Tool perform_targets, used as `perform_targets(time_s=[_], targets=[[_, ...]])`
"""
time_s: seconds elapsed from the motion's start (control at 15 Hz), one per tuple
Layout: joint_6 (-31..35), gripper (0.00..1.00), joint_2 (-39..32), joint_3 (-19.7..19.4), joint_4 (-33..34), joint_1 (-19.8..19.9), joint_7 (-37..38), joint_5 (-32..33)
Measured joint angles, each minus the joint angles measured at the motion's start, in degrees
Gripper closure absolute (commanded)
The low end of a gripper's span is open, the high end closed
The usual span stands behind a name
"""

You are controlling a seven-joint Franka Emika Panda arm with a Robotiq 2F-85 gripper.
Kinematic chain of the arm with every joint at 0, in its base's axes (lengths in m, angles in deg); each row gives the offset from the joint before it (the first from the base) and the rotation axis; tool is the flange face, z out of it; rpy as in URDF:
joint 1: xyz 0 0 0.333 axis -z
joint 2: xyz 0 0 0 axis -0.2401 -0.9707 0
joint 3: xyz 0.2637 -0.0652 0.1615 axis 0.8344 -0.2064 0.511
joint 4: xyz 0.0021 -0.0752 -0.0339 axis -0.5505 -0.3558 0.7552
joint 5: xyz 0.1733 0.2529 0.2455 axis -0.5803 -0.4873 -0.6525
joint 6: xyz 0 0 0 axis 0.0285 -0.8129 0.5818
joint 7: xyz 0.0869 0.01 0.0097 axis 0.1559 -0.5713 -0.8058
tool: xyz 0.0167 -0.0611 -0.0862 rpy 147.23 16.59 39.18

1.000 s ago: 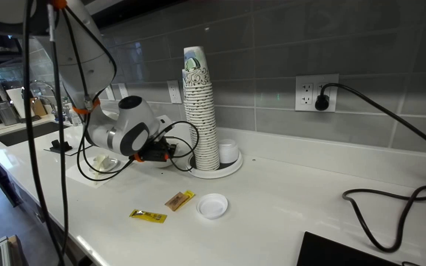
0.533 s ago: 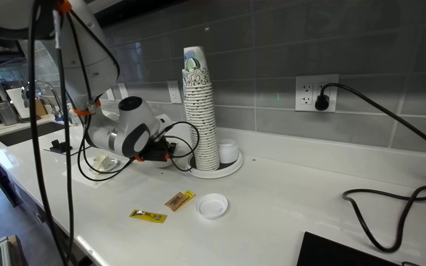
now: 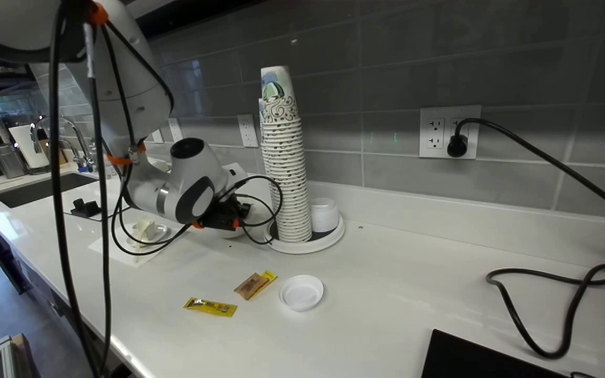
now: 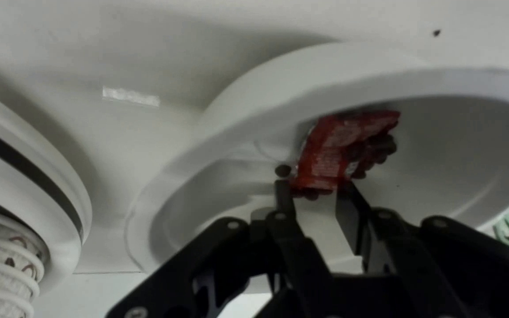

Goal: Take the three yellow packets out of the white bowl

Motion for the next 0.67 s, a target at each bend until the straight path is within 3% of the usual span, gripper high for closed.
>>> perform_targets(time_s=[0.2,0.4,0.67], targets=[[0.00,0.87,-0.41,-0.91,0.62,-0.78,0.88,0.00],[0.03,1.00,-0.85,-0.85,0.99,-0.85,1.53,0.00],[0.06,1.00,-1.42,-0.79,1.44,-0.89,1.88,0.00]])
